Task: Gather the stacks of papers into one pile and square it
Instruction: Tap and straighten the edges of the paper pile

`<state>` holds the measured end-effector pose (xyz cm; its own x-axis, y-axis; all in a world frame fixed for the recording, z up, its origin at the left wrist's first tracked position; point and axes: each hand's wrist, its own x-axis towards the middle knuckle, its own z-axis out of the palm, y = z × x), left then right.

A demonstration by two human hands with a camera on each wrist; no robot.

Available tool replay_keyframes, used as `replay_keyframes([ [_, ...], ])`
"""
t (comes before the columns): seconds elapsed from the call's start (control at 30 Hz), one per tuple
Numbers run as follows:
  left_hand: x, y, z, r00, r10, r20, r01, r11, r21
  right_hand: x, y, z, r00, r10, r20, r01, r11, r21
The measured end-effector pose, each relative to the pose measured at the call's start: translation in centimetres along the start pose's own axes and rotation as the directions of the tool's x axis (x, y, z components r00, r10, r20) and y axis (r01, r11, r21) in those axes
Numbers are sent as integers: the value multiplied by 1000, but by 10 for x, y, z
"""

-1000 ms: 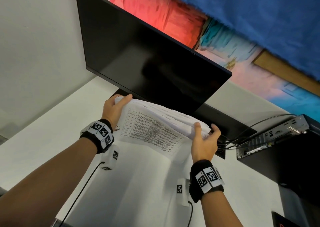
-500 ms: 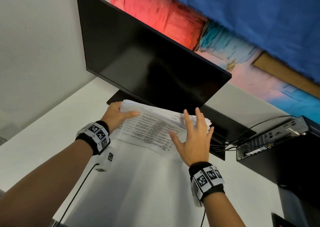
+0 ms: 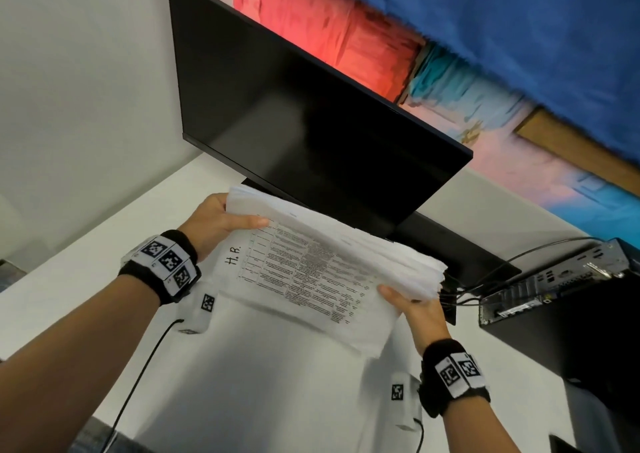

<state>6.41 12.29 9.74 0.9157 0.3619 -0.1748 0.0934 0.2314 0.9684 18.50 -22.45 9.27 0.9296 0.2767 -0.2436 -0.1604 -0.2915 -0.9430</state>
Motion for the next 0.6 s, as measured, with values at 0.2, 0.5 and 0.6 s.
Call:
replay_keyframes([
  [0.2,-2,-9,18,948,176,-264,-199,978,-61,-12,0,32,992,-106,-70,116,978,175],
  [0.5,9,-13,29,900,138,-414,-120,990,70,-12,10,33,964,-227,-139,227,974,-18],
  [0.6,15,-11,32,886,143,-442,-94,987,132,-13,5,35,952,-237,-192,246,969,25],
])
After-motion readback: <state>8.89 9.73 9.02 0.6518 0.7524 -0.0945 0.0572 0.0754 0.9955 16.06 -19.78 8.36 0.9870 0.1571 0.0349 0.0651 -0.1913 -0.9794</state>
